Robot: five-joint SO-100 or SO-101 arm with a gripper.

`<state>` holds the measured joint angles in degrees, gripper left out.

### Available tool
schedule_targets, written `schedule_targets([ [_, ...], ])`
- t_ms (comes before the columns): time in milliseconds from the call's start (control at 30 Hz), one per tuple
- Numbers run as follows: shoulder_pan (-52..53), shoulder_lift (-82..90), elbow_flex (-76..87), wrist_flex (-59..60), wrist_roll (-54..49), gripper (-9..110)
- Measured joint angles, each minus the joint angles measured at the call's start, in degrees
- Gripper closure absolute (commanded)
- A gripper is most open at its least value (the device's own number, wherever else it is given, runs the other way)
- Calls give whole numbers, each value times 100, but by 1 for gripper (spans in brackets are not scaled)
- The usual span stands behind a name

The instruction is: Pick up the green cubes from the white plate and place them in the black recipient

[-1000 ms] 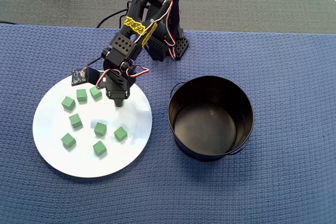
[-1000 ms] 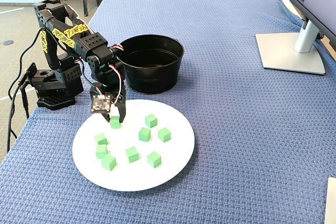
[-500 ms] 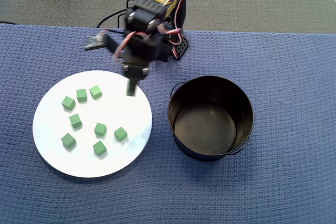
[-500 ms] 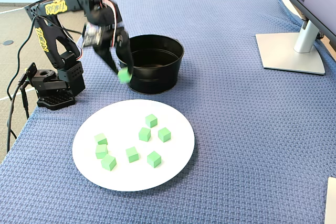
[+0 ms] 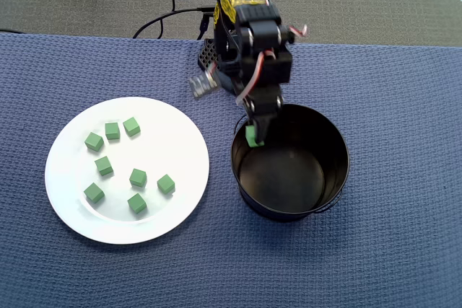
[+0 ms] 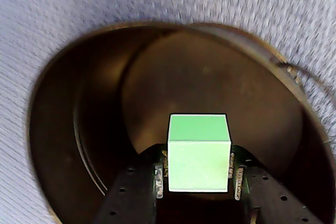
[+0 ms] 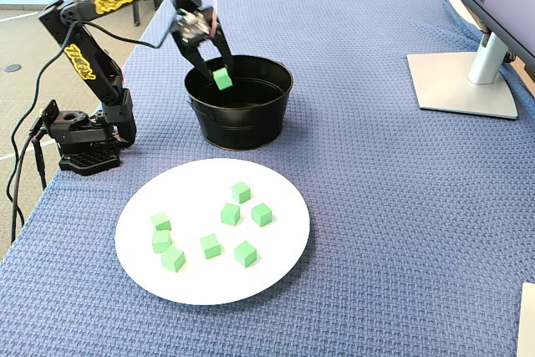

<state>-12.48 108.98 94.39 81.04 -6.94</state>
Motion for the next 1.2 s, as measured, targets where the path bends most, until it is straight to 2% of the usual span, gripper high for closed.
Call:
schedule_targets([
  [167, -501, -431, 97, -352, 158, 102],
  [200, -527, -431, 105, -360, 167, 98],
  [267, -624, -422, 97, -325, 176, 78],
  [333, -782, -378, 97, -185, 176, 67],
  [400, -888, -281, 62, -44, 237, 66],
  [633, -668, -123, -932, 686, 62, 76],
  [767, -44, -132, -1705, 1195, -563, 86],
  [833, 510, -211, -1819, 1187, -1116, 84],
  [1033, 2452, -580, -1187, -185, -2531, 78],
  [1100, 2900, -756, -896, -712, -2962, 75],
  [1200, 3375, -1090, -791, -1107, -3190, 76],
])
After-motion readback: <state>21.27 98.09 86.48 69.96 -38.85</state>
